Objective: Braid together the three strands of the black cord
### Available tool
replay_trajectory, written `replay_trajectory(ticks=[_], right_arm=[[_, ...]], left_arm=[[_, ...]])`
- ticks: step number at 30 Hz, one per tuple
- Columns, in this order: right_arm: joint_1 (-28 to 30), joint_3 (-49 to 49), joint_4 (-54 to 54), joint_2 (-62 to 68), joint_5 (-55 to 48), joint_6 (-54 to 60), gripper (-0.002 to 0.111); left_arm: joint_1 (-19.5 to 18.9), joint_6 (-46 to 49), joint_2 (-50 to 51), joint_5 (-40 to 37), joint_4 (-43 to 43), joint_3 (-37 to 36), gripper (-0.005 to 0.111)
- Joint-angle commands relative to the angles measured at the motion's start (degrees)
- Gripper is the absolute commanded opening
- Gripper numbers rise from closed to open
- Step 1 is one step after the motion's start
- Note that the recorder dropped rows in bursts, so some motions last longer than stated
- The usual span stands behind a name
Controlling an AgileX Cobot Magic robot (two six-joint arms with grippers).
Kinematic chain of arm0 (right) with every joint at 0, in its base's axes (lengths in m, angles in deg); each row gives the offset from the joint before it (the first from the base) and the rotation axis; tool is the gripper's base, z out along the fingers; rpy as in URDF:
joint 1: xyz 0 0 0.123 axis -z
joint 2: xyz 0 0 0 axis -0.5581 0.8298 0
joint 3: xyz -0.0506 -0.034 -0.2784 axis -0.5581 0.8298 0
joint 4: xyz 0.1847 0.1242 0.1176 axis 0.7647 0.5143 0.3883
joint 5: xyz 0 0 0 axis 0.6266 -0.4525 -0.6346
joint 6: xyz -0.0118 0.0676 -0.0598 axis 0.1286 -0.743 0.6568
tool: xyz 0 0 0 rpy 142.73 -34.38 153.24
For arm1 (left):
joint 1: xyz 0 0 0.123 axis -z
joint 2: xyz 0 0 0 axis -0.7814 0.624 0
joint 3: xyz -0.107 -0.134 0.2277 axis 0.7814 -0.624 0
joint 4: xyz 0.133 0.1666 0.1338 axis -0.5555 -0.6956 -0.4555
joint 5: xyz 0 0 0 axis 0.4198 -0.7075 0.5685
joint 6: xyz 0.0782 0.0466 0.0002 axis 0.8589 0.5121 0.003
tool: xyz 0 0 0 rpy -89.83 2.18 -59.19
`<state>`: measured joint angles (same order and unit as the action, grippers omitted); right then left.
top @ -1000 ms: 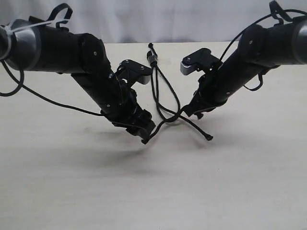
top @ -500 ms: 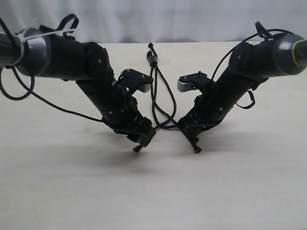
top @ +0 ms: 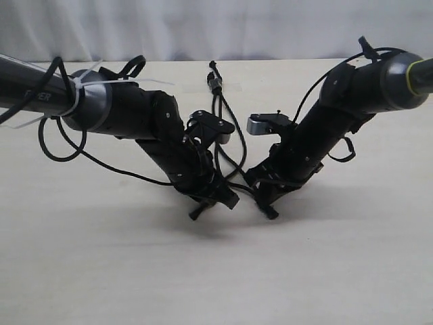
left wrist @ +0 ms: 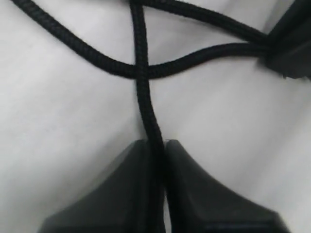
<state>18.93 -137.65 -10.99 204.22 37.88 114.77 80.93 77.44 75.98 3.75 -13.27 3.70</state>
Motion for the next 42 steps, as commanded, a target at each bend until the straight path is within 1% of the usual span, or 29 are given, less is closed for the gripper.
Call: replay_trajectory(ticks=[1,3,6,13,16,18,21,24,27,31,34,35,37,40,42], right_arm=[[0.34,-0.64,1.54,-1.84,-1.39,-0.4,0.004],[0.34,-1.37,1.31,-3.46,-1.75,-1.25,0.004],[0.34,-2.69,-2.47,-4.33,-1.07,-3.9,0.004],[0.34,-2.59,-11.79,-2.85,6.09,-4.46,0.004],[0.34,-0.96,-12.17,-1.39,8.08,-6.4,0.004],[0.21,-0.05,-11.94,-0.18,6.31,-7.89,0.004],[0.21,1.71,-7.55,0.7,3.18,-8.04,0.004],[0.21,4.39,-1.76,0.68,1.55,-6.22,0.004],[0.21,7.33,3.78,0.68,0.72,-2.46,0.004],[0.21,9.14,6.53,0.68,1.72,-0.8,0.004],[0.21,9.14,9.4,0.68,1.79,0.84,0.004],[0.21,9.14,10.19,0.68,2.09,0.94,0.004],[0.21,9.14,10.32,0.57,2.57,0.82,0.006],[0.21,9.14,10.32,-0.08,2.86,0.24,0.017],[0.34,9.14,10.32,-0.89,3.03,-0.35,0.028]], left_arm=[[0.51,-0.53,1.95,-3.34,-0.75,-0.55,0.0],[0.51,-0.53,1.95,-3.63,-0.87,-0.55,0.0],[0.51,-0.53,1.95,-4.33,-0.87,-0.55,0.0],[0.51,-0.53,1.95,-6.02,-0.87,-0.55,0.0],[0.51,-0.53,1.95,-6.68,-0.87,-0.55,0.0],[0.51,-0.53,1.95,-7.08,-0.76,-0.55,0.0],[0.51,-0.53,1.95,-7.75,1.13,-0.55,0.0],[0.51,-0.53,1.95,-8.53,2.98,-0.55,0.0],[0.51,-0.53,1.95,-9.34,3.08,-0.55,0.0],[0.51,-0.53,1.95,-10.22,3.3,-0.55,0.0],[0.51,-0.53,1.95,-10.68,5.91,-0.55,0.0],[0.51,-0.53,1.95,-10.68,6.79,-0.55,0.001],[0.51,-0.53,1.95,-10.28,7.26,-0.55,0.01],[0.51,-0.31,1.95,-10.49,7.26,-0.55,0.032],[0.51,-0.31,1.83,-10.49,7.14,-0.55,0.045]])
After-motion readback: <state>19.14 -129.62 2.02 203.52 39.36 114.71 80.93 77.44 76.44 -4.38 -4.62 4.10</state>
